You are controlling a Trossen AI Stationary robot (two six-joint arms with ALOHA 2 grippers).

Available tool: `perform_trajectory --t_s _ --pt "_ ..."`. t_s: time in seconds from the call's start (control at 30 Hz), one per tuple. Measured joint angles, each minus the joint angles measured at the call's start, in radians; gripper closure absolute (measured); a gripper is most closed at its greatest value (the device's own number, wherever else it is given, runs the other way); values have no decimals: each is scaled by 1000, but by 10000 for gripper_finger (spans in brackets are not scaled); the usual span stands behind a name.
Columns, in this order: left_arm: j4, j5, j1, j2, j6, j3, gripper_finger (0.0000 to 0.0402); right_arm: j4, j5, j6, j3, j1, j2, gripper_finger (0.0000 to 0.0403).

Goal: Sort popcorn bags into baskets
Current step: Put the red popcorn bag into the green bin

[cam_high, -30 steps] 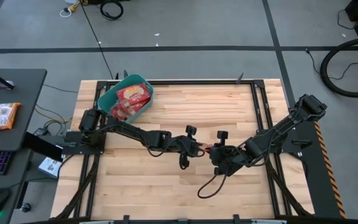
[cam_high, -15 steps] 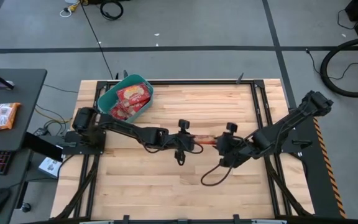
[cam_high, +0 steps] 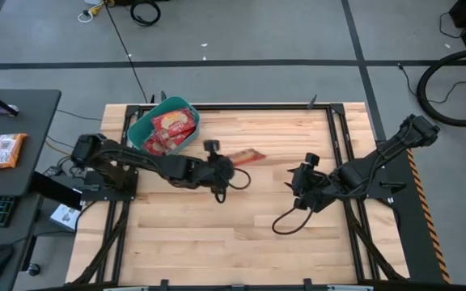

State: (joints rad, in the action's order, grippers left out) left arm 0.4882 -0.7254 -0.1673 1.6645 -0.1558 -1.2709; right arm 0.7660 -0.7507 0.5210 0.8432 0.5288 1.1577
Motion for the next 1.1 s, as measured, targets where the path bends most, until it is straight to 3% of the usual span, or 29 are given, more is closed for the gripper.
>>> perform_trajectory --t_s 0.27,0.63,0.87,1.1 --pt "427 -277 9 -66 301 2 365 -83 -110 -80 -26 -2 0 201" --pt "956 -396 26 -106 670 2 363 -187 -192 -243 -26 -9 1 201" --pt "1001 -387 53 -203 627 26 362 -213 -173 -304 -26 -54 1 201" --pt "887 -349 153 -283 513 226 362 -320 -98 -387 -26 -76 1 201"
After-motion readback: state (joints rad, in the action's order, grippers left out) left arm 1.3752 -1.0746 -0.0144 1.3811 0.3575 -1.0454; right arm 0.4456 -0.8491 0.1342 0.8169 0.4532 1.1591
